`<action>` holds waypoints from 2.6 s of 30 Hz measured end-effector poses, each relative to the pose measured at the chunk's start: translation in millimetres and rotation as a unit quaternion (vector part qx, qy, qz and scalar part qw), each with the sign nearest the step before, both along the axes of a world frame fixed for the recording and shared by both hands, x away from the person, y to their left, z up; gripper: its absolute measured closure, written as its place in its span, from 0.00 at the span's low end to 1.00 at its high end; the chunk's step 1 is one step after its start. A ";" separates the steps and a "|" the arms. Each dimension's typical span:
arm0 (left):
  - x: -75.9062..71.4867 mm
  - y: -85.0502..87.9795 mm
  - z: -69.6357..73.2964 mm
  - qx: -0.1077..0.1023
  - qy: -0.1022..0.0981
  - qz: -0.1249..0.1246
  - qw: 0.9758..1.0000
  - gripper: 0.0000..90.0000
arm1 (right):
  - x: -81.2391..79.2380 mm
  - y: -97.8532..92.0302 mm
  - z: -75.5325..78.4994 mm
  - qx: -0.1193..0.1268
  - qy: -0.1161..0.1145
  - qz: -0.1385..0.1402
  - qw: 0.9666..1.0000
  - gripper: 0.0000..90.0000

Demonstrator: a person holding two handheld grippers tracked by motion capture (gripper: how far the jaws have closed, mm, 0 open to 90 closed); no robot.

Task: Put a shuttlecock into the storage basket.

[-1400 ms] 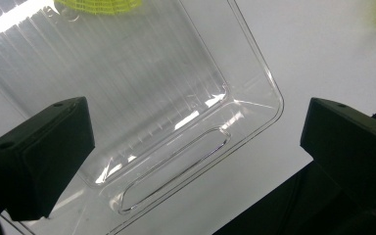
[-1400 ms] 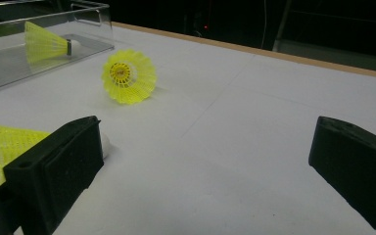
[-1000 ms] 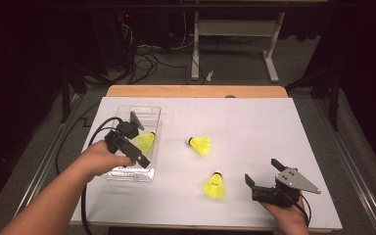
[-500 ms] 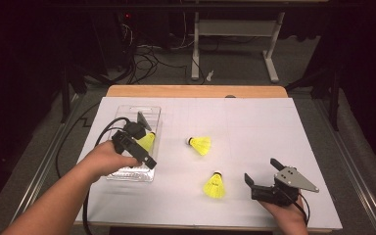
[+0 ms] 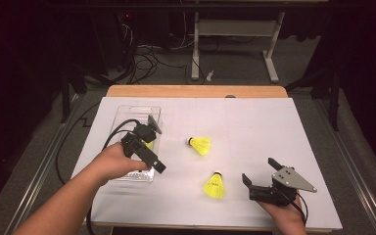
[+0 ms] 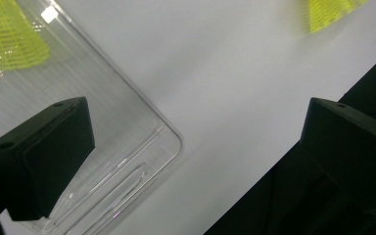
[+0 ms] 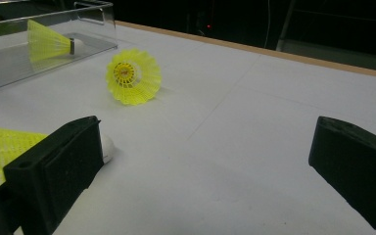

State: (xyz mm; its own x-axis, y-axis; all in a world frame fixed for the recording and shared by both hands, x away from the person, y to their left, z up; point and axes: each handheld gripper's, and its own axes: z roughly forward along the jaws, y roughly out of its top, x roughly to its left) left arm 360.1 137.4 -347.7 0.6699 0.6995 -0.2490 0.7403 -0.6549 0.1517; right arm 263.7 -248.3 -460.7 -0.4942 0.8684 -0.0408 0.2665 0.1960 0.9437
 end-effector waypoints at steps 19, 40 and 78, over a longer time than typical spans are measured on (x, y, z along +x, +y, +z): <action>-3.6 -24.6 -1.7 -0.001 -0.001 -0.029 1.000 0.01 | 3.9 8.2 -2.0 -0.003 0.003 0.005 1.000 0.00; -1.4 -18.1 -3.0 -0.001 0.001 -0.027 1.000 0.01 | 48.2 54.8 30.1 -0.015 0.020 0.047 0.999 0.12; -0.2 3.9 -8.3 -0.012 0.004 -0.009 1.000 0.01 | 114.1 124.5 3.9 -0.050 0.136 0.136 0.980 0.69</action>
State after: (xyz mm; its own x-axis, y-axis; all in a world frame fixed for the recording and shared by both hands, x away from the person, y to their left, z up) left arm 359.9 141.3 -356.0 0.6802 0.6811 -0.2711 0.7297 -0.6642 0.1623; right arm 377.7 -123.8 -456.8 -0.7113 0.7013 0.0461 0.4300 0.3824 0.8179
